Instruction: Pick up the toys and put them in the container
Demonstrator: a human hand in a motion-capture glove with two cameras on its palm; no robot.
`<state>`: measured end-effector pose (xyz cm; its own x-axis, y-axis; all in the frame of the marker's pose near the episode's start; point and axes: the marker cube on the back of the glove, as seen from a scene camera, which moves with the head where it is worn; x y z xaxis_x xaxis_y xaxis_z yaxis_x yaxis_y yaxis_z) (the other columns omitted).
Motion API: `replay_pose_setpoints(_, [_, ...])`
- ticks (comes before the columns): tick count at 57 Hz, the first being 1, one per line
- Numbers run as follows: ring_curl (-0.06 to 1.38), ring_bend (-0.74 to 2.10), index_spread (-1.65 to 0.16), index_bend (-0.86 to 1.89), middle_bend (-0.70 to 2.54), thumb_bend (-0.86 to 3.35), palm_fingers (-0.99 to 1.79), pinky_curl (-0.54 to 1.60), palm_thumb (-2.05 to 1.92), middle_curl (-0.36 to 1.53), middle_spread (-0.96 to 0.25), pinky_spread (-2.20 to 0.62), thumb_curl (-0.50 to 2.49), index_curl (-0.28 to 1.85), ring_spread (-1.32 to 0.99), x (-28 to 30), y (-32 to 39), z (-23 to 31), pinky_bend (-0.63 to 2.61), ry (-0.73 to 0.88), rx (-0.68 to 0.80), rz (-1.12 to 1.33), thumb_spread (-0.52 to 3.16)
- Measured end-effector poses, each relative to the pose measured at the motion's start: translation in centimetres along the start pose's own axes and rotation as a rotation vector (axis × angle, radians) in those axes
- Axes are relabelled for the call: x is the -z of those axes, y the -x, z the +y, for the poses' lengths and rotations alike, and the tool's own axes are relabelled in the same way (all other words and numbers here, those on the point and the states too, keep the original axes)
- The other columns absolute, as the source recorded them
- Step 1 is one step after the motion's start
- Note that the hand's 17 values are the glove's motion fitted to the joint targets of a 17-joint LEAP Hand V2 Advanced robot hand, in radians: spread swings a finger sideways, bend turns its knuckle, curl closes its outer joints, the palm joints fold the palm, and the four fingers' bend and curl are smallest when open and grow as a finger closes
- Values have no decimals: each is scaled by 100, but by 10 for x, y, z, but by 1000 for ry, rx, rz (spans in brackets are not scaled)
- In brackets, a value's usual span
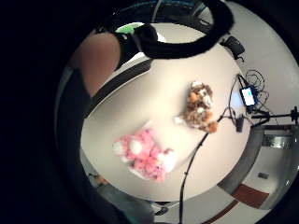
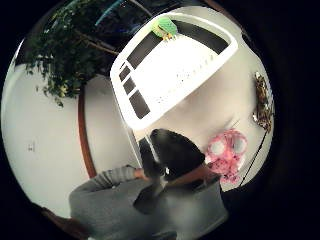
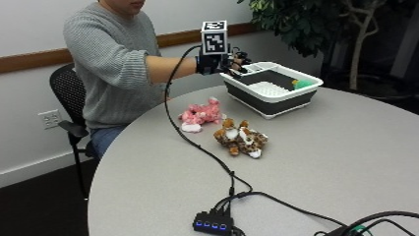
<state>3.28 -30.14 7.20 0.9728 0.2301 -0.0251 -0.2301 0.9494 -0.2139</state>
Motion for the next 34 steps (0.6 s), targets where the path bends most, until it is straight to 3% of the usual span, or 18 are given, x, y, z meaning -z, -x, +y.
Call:
replay_pose_setpoints(15, [30, 77, -31, 12, 18, -3, -10, 38, -2, 34, -14, 2, 26, 19, -22, 12, -13, 16, 99, 20, 31, 33, 124])
replay_pose_setpoints(21, [29, 75, -31, 13, 17, -3, -10, 37, -3, 33, -14, 2, 26, 19, -21, 33, -54, 34, 99, 17, 42, 188, 124])
replay_pose_setpoints(28, [28, 71, -33, 17, 17, -3, -7, 36, -3, 33, -14, 2, 25, 21, -21, 64, -123, 36, 96, -43, -168, 128, 126])
replay_pose_setpoints(34, [28, 70, -33, 17, 17, -3, -6, 35, -3, 33, -14, 2, 25, 23, -20, 63, -163, 29, 95, 7, -230, 115, 128])
